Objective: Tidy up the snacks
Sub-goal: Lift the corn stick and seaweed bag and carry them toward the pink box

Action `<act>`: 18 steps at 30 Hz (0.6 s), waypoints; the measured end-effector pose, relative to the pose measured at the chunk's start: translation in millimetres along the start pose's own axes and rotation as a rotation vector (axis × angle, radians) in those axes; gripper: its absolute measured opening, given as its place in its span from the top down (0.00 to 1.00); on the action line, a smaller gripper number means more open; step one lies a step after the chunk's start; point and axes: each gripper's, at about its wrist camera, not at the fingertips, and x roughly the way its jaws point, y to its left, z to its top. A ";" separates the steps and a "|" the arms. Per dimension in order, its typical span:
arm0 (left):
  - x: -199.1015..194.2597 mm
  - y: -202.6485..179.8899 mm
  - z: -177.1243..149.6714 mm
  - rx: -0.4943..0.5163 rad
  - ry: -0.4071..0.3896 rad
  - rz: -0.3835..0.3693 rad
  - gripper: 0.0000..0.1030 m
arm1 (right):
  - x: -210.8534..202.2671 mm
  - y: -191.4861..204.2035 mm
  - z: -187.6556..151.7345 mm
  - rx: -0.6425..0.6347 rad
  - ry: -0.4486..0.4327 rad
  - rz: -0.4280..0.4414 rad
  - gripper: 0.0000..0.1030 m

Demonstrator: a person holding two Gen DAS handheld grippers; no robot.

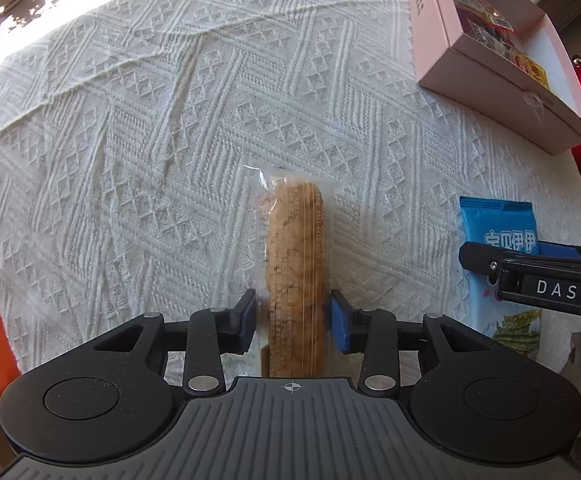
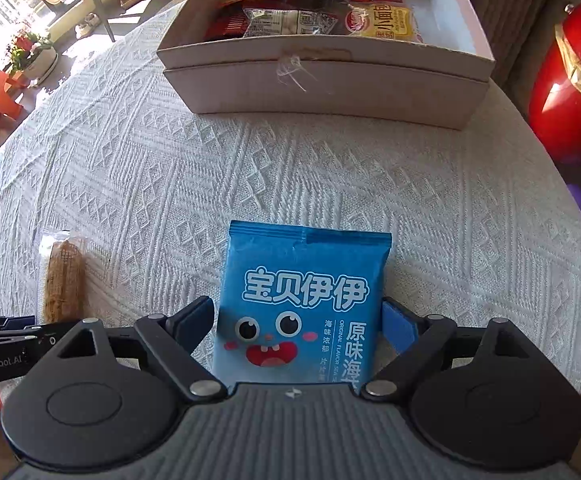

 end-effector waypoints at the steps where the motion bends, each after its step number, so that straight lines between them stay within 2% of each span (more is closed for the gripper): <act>1: 1.0 -0.5 0.5 0.000 0.003 0.000 0.59 | 3.7 7.3 3.1 -0.026 0.002 -0.021 0.11; 7: -0.8 3.3 -5.4 -0.018 0.010 -0.020 0.58 | 5.3 21.8 2.2 -0.123 0.017 -0.050 0.09; 14: -2.5 0.3 -19.3 -0.001 0.023 -0.040 0.58 | -1.9 10.3 -14.9 -0.197 0.016 -0.046 0.09; 18: -1.4 -3.2 -18.4 0.002 0.030 -0.040 0.51 | -4.1 6.1 -15.7 -0.178 0.021 -0.043 0.10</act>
